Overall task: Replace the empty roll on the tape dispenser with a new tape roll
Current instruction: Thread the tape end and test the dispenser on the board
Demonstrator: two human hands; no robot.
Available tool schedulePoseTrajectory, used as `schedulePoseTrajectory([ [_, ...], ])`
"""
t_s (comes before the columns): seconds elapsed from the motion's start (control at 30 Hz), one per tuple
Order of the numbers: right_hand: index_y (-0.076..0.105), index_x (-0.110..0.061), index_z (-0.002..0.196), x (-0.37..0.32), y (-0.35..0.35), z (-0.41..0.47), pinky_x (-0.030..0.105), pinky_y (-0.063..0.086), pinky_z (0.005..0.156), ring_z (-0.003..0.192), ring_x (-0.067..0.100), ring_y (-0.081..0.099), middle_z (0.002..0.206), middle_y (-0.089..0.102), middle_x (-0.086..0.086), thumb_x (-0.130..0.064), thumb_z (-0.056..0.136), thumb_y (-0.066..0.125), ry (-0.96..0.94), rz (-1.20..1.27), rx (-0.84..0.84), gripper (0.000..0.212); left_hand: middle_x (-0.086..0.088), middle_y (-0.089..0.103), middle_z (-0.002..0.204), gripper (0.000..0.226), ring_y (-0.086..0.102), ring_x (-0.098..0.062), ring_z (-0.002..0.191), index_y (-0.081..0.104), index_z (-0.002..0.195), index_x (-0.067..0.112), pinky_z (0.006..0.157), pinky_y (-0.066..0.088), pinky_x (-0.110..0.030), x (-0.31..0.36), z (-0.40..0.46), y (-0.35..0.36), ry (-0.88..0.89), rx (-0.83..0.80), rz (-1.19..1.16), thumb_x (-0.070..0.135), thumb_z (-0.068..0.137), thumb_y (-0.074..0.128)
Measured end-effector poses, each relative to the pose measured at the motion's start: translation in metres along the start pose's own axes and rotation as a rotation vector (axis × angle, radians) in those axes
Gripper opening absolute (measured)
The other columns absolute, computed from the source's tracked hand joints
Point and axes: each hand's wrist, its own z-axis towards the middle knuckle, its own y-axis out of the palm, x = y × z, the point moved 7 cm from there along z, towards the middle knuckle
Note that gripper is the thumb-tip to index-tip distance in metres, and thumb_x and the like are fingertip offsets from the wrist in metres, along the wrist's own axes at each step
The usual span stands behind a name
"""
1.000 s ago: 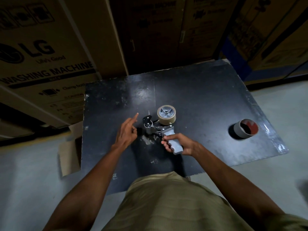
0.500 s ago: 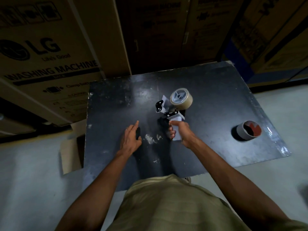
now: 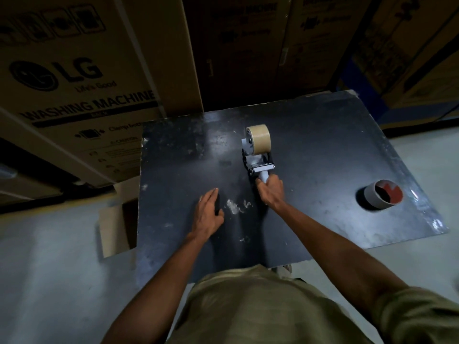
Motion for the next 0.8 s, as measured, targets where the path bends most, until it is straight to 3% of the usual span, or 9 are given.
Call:
schedulePoseTrajectory([
  [0.13, 0.063, 0.003, 0.093, -0.015, -0.004, 0.004, 0.046, 0.053, 0.076, 0.094, 0.044, 0.065, 0.096, 0.069, 0.027, -0.035, 0.085, 0.059, -0.025, -0.056, 0.003, 0.039, -0.007, 0.036, 0.157, 0.072, 0.033, -0.027, 0.145, 0.039, 0.15, 0.01, 0.121, 0.018, -0.034, 0.001, -0.003, 0.003, 0.018, 0.009, 0.02, 0.012, 0.082, 0.064],
  [0.27, 0.062, 0.008, 0.098, -0.028, -0.007, 0.004, 0.047, 0.054, 0.078, 0.094, 0.042, 0.066, 0.102, 0.069, 0.029, -0.027, 0.09, 0.062, -0.025, -0.078, -0.005, 0.036, -0.007, 0.038, 0.155, 0.068, 0.038, -0.031, 0.14, 0.046, 0.146, 0.01, 0.117, 0.031, -0.042, 0.003, -0.007, 0.002, 0.044, 0.043, 0.055, 0.013, 0.081, 0.064],
  [0.33, 0.064, 0.006, 0.089, -0.03, -0.007, 0.005, 0.051, 0.059, 0.074, 0.082, 0.04, 0.07, 0.091, 0.072, 0.026, -0.029, 0.084, 0.06, -0.025, -0.069, -0.018, 0.036, -0.008, 0.039, 0.155, 0.066, 0.039, -0.032, 0.139, 0.048, 0.144, 0.009, 0.115, 0.033, -0.043, 0.005, -0.008, 0.002, 0.043, 0.043, 0.055, 0.013, 0.08, 0.064],
  [0.43, 0.062, -0.002, 0.068, -0.019, 0.001, 0.01, 0.055, 0.061, 0.056, 0.06, 0.039, 0.072, 0.072, 0.072, 0.024, -0.03, 0.074, 0.054, 0.017, -0.022, -0.049, 0.03, -0.008, 0.039, 0.155, 0.064, 0.038, -0.031, 0.139, 0.05, 0.143, 0.009, 0.115, 0.032, -0.044, 0.006, -0.009, 0.002, 0.042, 0.039, 0.046, 0.012, 0.081, 0.064],
  [0.57, 0.063, -0.004, 0.078, 0.031, 0.029, 0.045, 0.057, 0.061, 0.059, 0.07, 0.045, 0.072, 0.078, 0.073, 0.022, -0.053, 0.061, 0.048, 0.061, -0.008, -0.03, 0.054, -0.007, 0.034, 0.158, 0.064, 0.034, -0.03, 0.142, 0.047, 0.145, 0.009, 0.117, 0.028, -0.043, 0.008, -0.01, 0.001, 0.041, 0.008, 0.053, 0.013, 0.083, 0.063],
  [0.67, 0.063, -0.006, 0.082, 0.085, 0.055, 0.065, 0.055, 0.061, 0.061, 0.071, 0.043, 0.071, 0.081, 0.072, 0.02, -0.06, 0.064, 0.05, 0.096, -0.029, -0.029, 0.059, -0.006, 0.03, 0.16, 0.065, 0.032, -0.029, 0.143, 0.044, 0.147, 0.01, 0.118, 0.027, -0.042, 0.009, -0.012, 0.001, 0.045, -0.013, 0.058, 0.014, 0.085, 0.062],
  [0.8, 0.061, -0.012, 0.087, 0.106, 0.058, 0.06, 0.051, 0.063, 0.067, 0.074, 0.04, 0.071, 0.086, 0.071, 0.018, -0.071, 0.067, 0.049, 0.101, -0.061, -0.021, 0.065, -0.003, 0.024, 0.163, 0.064, 0.024, -0.024, 0.148, 0.04, 0.15, 0.012, 0.119, 0.026, -0.045, 0.01, -0.016, 0.003, 0.06, -0.015, 0.07, 0.016, 0.088, 0.059],
])
